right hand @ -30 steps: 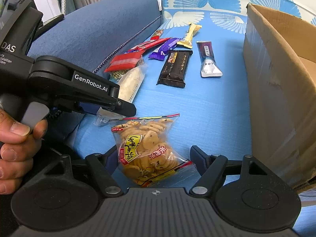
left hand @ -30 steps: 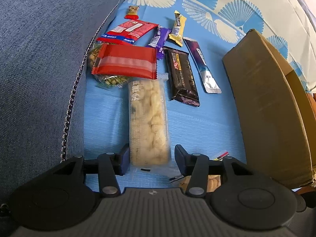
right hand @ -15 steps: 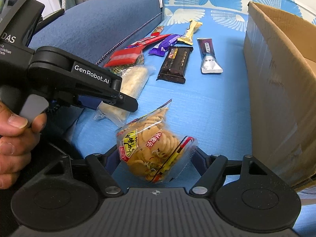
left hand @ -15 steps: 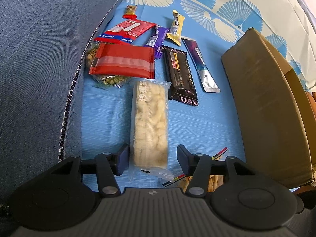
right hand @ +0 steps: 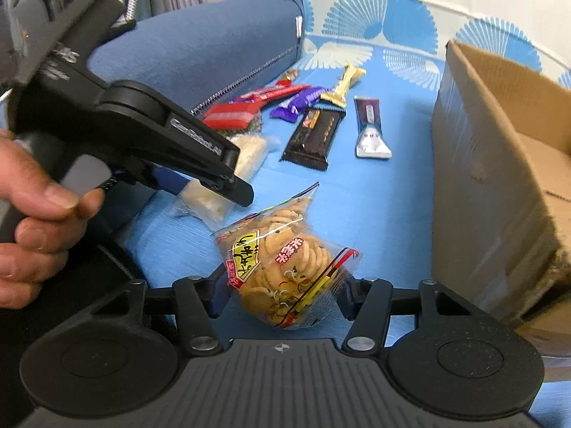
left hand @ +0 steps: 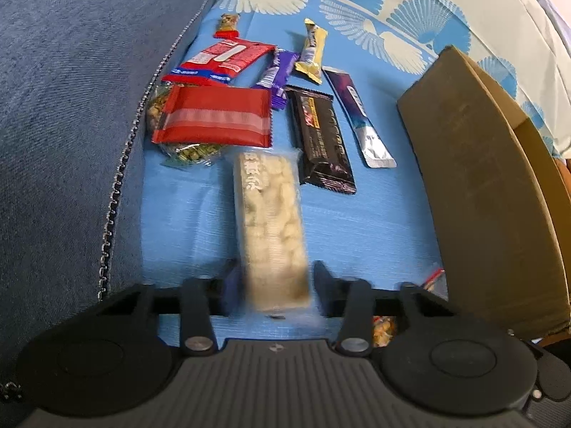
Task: Organize snacks
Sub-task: 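Grasp the cookie bag with the right gripper while the left grasps the white snack bag, then lift both held bags and carry them over the cardboard box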
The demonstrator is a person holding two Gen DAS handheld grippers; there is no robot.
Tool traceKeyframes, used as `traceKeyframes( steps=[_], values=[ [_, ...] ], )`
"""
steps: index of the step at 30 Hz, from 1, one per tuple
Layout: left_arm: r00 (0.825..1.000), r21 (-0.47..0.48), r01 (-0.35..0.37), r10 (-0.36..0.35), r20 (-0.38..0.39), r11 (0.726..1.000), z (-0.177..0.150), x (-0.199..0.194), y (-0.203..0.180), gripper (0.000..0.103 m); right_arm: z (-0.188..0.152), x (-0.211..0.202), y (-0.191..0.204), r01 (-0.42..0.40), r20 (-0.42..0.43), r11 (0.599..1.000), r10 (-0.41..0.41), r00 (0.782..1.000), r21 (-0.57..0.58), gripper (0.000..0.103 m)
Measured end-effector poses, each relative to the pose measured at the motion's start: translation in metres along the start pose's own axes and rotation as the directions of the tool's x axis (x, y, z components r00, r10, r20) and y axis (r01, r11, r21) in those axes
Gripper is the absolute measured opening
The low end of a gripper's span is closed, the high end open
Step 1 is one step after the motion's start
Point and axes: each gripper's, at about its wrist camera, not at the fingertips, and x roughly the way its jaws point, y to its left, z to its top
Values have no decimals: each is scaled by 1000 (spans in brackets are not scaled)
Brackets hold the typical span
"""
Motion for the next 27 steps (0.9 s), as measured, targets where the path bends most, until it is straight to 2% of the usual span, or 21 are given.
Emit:
traceKeyframes(
  steps=[5, 9, 15, 21, 25, 27],
  values=[
    [999, 16, 40, -40, 20, 999, -2, -6, 1, 41, 0, -23, 13, 4, 43, 999, -1, 999, -51, 58],
    [992, 31, 99, -101, 79, 995, -4, -17, 2, 40, 2, -40, 25, 51, 96, 993, -41, 995, -110, 57],
    [963, 57, 182, -190, 193, 982, -7, -36, 4, 40, 1, -66, 22, 63, 153, 997, -55, 987, -47, 57],
    [949, 20, 231, -229, 215, 973, -3, -36, 8, 40, 1, -112, 5, 55, 226, 998, -54, 973, 2, 57],
    [946, 33, 241, -243, 213, 970, -3, -37, 8, 40, 6, -149, -20, 60, 304, 997, -73, 950, 52, 57],
    [945, 42, 248, -251, 211, 968, -3, -37, 8, 40, 7, -166, -35, 77, 348, 994, -101, 932, 82, 57]
  ],
)
